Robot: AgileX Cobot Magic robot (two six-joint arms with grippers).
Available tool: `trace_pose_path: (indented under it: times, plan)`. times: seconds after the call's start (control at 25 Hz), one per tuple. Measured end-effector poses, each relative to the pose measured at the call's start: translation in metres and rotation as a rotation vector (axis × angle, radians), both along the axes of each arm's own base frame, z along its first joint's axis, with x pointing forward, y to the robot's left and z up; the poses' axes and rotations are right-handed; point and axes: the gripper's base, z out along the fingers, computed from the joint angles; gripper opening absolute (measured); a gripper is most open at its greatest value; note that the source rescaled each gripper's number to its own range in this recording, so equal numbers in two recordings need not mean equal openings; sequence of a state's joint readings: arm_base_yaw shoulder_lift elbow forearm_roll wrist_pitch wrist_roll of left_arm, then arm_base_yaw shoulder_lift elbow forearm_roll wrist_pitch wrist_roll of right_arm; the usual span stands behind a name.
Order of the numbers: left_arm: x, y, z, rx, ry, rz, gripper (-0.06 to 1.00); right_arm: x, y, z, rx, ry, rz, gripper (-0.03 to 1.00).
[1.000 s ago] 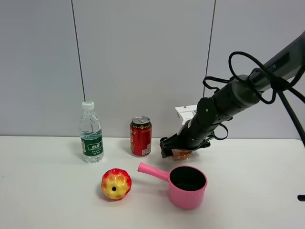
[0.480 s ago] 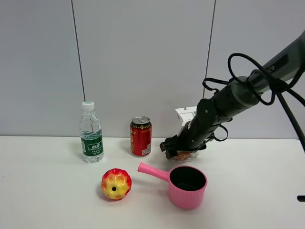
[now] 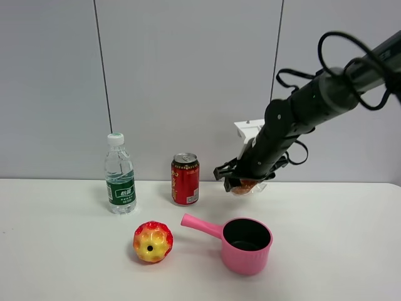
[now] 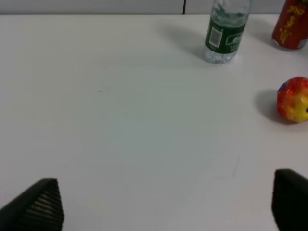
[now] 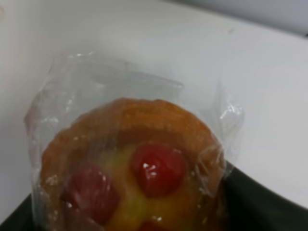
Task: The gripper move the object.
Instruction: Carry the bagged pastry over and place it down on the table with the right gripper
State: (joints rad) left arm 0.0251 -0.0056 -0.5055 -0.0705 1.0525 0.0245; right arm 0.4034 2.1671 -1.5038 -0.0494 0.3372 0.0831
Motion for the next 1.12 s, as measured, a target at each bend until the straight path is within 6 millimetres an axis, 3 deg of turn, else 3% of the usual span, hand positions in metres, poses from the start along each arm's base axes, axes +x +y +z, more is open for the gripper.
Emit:
trace_pose_path:
  times: [0.28, 0.4, 0.56, 0.72, 0.84, 0.92, 1.04, 1.12]
  plan:
    - [0.000, 0.000, 0.000, 0.000, 0.000, 0.000, 1.00, -0.028, -0.009, 0.078, -0.066, 0.011, 0.082, 0.01]
    - [0.000, 0.000, 0.000, 0.000, 0.000, 0.000, 1.00, -0.043, 0.000, 0.112, -0.045, -0.029, 0.147, 0.01]
    - [0.000, 0.000, 0.000, 0.000, 0.000, 0.000, 1.00, -0.070, 0.040, 0.160, -0.025, -0.092, 0.313, 0.01]
    - [0.000, 0.000, 0.000, 0.000, 0.000, 0.000, 1.00, -0.105, 0.100, 0.196, -0.006, -0.161, 0.499, 0.01]
    - [0.000, 0.000, 0.000, 0.000, 0.000, 0.000, 1.00, -0.127, 0.141, 0.208, -0.007, -0.218, 0.607, 0.01]
    - [0.000, 0.000, 0.000, 0.000, 0.000, 0.000, 1.00, -0.137, 0.164, 0.205, -0.020, -0.217, 0.651, 0.01]
    - [0.000, 0.000, 0.000, 0.000, 0.000, 0.000, 1.00, -0.138, 0.191, 0.183, -0.045, -0.162, 0.671, 0.01]
    - [0.000, 0.000, 0.000, 0.000, 0.000, 0.000, 1.00, -0.132, 0.205, 0.158, -0.067, -0.103, 0.668, 0.01]
